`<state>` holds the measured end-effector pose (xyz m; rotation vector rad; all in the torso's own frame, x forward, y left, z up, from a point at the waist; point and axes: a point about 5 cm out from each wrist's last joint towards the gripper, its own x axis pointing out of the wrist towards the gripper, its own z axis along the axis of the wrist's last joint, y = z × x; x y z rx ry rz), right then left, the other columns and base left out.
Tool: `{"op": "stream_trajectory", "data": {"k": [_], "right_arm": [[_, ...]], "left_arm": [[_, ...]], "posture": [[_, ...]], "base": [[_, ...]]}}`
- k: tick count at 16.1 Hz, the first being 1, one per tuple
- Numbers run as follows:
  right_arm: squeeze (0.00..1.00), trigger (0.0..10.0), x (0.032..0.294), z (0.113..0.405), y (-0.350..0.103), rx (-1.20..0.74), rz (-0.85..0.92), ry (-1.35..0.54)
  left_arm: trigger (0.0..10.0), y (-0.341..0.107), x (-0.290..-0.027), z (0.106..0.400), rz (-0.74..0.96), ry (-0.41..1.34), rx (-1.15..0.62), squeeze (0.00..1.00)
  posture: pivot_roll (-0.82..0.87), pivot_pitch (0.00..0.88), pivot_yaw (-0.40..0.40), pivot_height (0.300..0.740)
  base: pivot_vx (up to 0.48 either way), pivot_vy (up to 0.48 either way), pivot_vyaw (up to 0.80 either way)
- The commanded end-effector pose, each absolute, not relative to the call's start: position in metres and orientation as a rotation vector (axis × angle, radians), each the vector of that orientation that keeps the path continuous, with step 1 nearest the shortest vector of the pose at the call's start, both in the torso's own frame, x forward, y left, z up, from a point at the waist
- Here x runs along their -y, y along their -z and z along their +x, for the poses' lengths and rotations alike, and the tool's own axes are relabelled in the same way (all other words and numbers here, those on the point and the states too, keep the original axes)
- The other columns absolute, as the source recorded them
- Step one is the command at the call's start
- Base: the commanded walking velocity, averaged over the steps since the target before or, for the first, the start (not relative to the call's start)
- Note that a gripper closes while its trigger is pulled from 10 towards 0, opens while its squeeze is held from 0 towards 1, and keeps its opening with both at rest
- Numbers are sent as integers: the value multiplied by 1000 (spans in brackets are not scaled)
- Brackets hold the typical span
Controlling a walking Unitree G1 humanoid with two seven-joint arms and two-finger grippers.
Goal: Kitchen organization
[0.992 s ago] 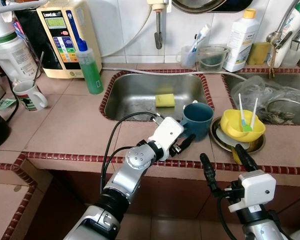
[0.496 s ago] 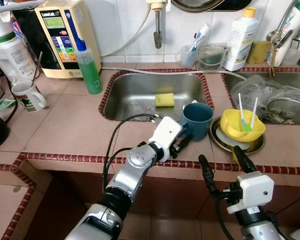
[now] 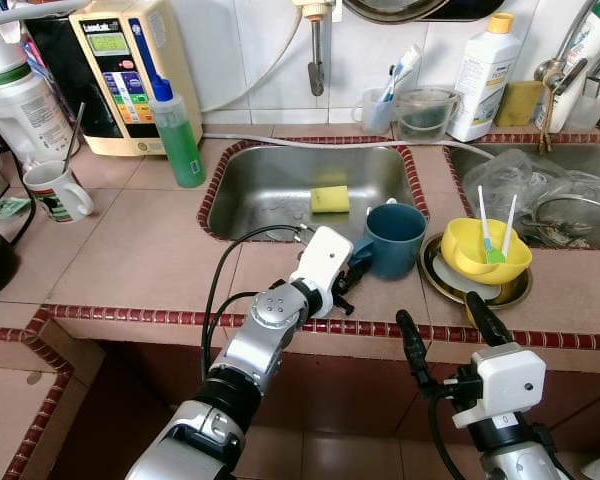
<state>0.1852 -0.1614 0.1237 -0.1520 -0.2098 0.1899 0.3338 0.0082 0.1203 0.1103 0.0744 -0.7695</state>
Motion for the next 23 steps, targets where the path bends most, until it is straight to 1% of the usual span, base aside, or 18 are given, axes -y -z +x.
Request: {"op": "stream_trajectory", "data": {"k": [1, 7, 10, 11, 12, 18, 19, 21, 23], "right_arm": [[0, 10000, 160, 186, -126, 217, -153, -192], [0, 10000, 160, 190, -126, 222, -156, -206], [0, 10000, 161, 197, -133, 244, -153, -204], [0, 10000, 163, 200, -138, 262, -150, -201], [0, 10000, 164, 206, -146, 289, -146, -194], [0, 10000, 174, 240, -191, 432, -109, -123], [0, 10000, 175, 243, -194, 435, -98, -114], [0, 10000, 178, 252, -204, 437, -66, -86], [0, 10000, 177, 253, -209, 440, -49, -96]], "left_arm": [[0, -123, -9, 336, 113, 769, -72, 0], [0, -126, -12, 340, 96, 747, -65, 0], [0, -137, -23, 348, 72, 713, -36, 0], [2980, -144, -28, 352, 57, 699, -10, 0], [10000, -155, -36, 357, 58, 690, 36, 0], [10000, -196, -61, 368, 32, 671, 206, 0], [10000, -197, -63, 369, 32, 662, 203, 0], [10000, -191, -66, 375, 83, 638, 158, 0], [10000, -190, -65, 379, 99, 608, 139, 0]], "posture": [[-232, 40, 102, 740], [-226, 20, 92, 740], [-224, 7, 88, 740], [-219, 0, 82, 740], [-218, 0, 79, 740], [-191, 0, 57, 740], [-186, 0, 56, 740], [-182, 0, 52, 740], [-181, 0, 53, 740]], "base": [[0, 0, 0], [0, 0, 0], [0, 0, 0], [0, 0, 0], [0, 0, 0], [0, 0, 0], [0, 0, 0], [0, 0, 0], [0, 0, 0]]}}
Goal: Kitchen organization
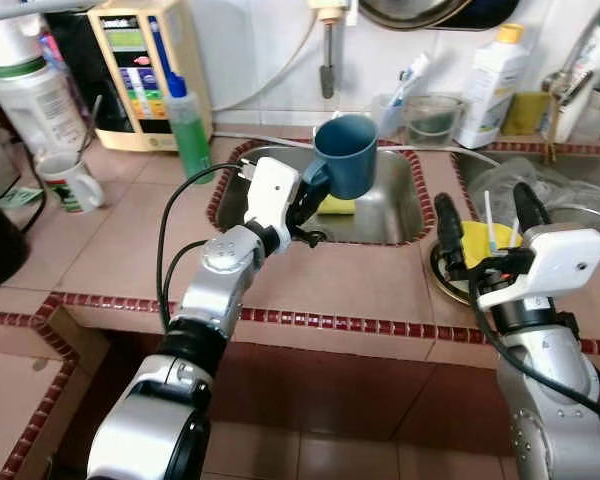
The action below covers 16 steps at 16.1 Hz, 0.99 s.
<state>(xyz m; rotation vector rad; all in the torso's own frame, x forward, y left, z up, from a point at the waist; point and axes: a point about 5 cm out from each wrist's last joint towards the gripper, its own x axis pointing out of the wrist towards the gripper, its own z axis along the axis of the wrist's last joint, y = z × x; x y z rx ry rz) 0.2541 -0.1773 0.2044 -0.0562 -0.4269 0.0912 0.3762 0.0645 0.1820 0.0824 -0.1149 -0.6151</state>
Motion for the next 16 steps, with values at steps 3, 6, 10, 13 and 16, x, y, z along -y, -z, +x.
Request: {"op": "stream_trajectory", "data": {"k": [3, 6, 10, 13, 16], "right_arm": [[0, 10000, 174, 251, -209, 392, -1, -104], [0, 10000, 170, 254, -217, 348, 47, -112], [0, 10000, 166, 236, -217, 271, 60, -133], [0, 10000, 157, 215, -213, 219, 77, -166], [0, 10000, 151, 198, -214, 183, 113, -195]], "left_arm": [[10000, -195, -62, 386, 109, 572, 121, 0], [10000, -208, -66, 398, 145, 531, 104, 0], [10000, -212, -78, 406, 219, 511, 68, 0], [10000, -205, -83, 408, 254, 505, 17, 0], [10000, -201, -79, 408, 265, 517, -15, 0]], "posture": [[-178, 3, 50, 740], [-174, 57, 44, 740], [-179, 155, 45, 740], [-196, 212, 54, 740], [-211, 244, 56, 740]], "base": [[0, 0, 0], [0, 0, 0], [0, 0, 0], [0, 0, 0], [0, 0, 0]]}}
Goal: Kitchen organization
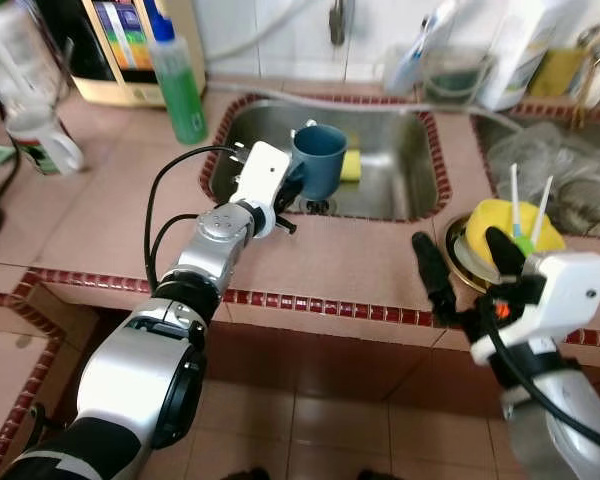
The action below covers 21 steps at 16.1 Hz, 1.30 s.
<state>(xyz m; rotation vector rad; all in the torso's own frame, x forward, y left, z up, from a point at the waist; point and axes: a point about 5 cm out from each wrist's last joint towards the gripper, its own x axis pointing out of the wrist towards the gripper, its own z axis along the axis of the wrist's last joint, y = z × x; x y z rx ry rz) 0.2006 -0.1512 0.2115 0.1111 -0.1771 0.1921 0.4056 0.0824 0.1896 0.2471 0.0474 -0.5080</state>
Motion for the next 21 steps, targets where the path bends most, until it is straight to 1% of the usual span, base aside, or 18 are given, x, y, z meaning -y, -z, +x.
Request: {"op": "stream_trajectory", "data": {"k": [1, 9, 10, 13, 21], "right_arm": [[0, 10000, 149, 193, -214, 176, 121, -197], [0, 10000, 140, 178, -215, 133, 174, -195], [0, 10000, 139, 177, -214, 128, 175, -196], [0, 10000, 139, 176, -212, 117, 176, -195], [0, 10000, 138, 180, -211, 123, 175, -188]], "left_arm": [[10000, -201, -78, 408, 260, 519, -25, 0], [10000, -193, -65, 406, 259, 568, -103, 0], [10000, -192, -66, 406, 277, 578, -107, 1000], [10000, -190, -66, 405, 248, 589, -122, 1000], [10000, -191, -72, 406, 269, 592, -122, 1000]], "posture": [[-221, 256, 59, 740], [-253, 258, 91, 740], [-254, 260, 95, 740], [-252, 267, 95, 740], [-234, 256, 95, 740]], "base": [[0, 0, 0], [0, 0, 0], [0, 0, 0], [0, 0, 0], [0, 0, 0]]}}
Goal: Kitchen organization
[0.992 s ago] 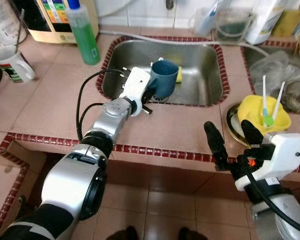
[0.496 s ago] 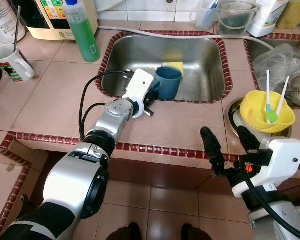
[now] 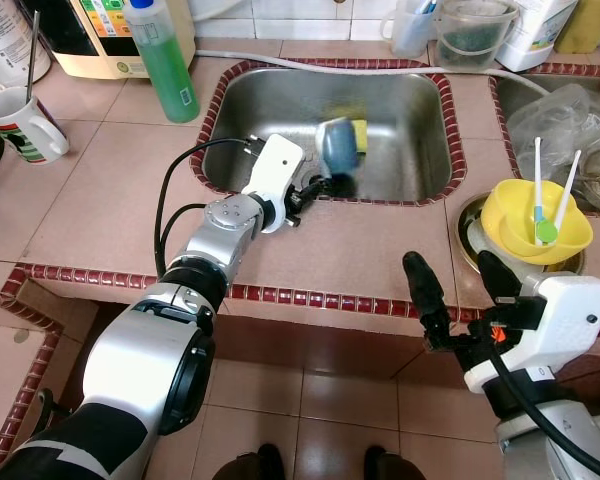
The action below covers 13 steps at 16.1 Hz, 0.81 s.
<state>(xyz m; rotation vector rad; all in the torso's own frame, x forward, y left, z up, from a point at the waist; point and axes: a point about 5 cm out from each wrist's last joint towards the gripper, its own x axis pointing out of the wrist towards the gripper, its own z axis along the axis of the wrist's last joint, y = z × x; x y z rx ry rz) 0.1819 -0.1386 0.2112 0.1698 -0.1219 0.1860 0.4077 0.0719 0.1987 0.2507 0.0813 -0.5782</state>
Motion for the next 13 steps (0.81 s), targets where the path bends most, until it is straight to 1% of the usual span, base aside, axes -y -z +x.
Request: {"op": "stream_trajectory", "data": {"k": [1, 2, 3, 7, 10, 11, 13], "right_arm": [[0, 10000, 138, 182, -212, 132, 171, -186], [0, 10000, 139, 185, -213, 147, 165, -184], [0, 10000, 140, 188, -214, 161, 154, -181], [0, 10000, 148, 212, -220, 223, 130, -145], [0, 10000, 155, 228, -221, 257, 111, -116], [0, 10000, 159, 234, -222, 270, 99, -99], [0, 10000, 166, 245, -223, 290, 67, -51]], "left_arm": [[10000, -193, -73, 407, 272, 596, -112, 1000], [10000, -195, -74, 407, 272, 606, -96, 914], [10000, -196, -76, 407, 264, 609, -86, 0], [10000, -194, -84, 404, 232, 629, -49, 0], [10000, -198, -84, 398, 220, 653, 49, 0], [10000, -198, -84, 395, 188, 647, 65, 0], [10000, -201, -83, 387, 194, 642, 132, 0]], "posture": [[-232, 247, 94, 740], [-229, 242, 94, 740], [-222, 228, 92, 740], [-187, 170, 77, 740], [-163, 132, 62, 740], [-156, 117, 55, 740], [-147, 93, 44, 740]], "base": [[0, 0, 0], [0, 0, 0], [0, 0, 0], [0, 0, 0], [0, 0, 0], [0, 0, 0], [0, 0, 0]]}}
